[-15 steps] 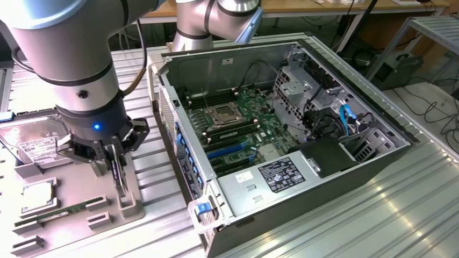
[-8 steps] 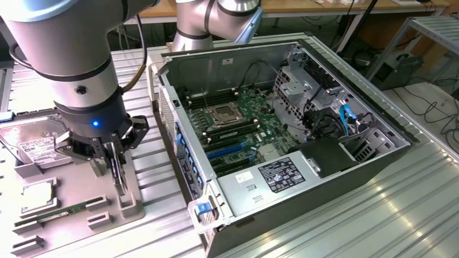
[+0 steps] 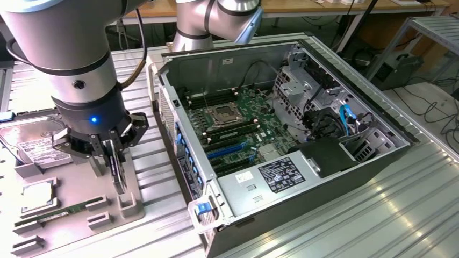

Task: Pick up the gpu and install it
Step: 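Pick up the gpu and move the gpu toward the slot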

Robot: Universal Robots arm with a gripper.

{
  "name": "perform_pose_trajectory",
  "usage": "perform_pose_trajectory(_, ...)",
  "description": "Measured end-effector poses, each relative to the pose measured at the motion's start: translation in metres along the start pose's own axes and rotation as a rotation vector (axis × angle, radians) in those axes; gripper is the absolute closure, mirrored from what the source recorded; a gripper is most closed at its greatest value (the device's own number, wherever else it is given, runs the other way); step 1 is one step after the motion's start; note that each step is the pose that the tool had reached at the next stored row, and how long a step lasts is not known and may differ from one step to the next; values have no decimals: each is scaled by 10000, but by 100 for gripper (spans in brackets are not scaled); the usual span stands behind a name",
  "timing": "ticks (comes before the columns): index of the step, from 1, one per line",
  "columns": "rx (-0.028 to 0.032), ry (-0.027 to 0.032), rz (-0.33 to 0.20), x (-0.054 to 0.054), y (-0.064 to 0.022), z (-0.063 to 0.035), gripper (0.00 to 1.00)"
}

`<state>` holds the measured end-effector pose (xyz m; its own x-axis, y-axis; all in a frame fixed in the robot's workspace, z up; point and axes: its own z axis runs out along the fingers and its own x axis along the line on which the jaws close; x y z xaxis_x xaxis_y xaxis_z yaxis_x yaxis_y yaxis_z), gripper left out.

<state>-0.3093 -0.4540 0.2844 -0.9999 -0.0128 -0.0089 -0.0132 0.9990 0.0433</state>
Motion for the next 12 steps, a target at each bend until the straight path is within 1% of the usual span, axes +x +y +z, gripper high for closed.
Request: perform_pose_trajectory(12, 0, 0, 0, -1, 5, -106, 73)
